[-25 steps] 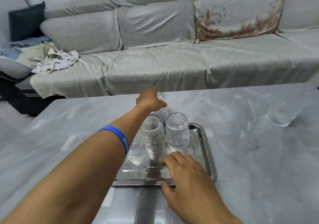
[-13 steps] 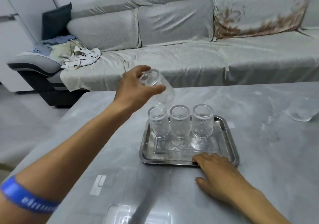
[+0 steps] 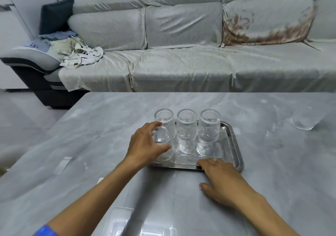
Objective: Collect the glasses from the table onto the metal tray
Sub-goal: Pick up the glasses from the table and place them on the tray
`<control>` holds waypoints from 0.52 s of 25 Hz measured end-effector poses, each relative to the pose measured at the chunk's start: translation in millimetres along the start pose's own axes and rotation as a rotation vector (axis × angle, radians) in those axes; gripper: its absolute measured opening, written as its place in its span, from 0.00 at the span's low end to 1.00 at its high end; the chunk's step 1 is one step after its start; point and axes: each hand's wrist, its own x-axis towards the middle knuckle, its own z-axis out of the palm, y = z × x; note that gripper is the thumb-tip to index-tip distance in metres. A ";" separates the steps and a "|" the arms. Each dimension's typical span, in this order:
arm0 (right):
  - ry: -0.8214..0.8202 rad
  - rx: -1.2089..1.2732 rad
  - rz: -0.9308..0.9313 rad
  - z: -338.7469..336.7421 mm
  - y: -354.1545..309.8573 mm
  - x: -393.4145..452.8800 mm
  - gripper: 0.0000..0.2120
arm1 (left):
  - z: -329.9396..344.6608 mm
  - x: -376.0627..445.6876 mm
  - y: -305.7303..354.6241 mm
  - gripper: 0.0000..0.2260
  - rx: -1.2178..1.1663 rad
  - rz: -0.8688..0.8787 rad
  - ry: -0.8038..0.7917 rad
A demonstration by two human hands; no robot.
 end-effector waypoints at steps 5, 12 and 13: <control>0.000 -0.010 0.001 0.9 1.9 1.2 0.22 | 0.6 8.7 -1.5 0.35 0.038 -0.038 -0.059; -0.037 -0.011 -0.001 -2.9 -0.3 0.1 0.23 | -7.6 2.3 11.5 0.36 0.187 -0.014 -0.045; -0.048 0.024 -0.002 -7.0 -0.2 -2.4 0.24 | -5.7 -1.9 17.4 0.35 0.186 0.060 0.032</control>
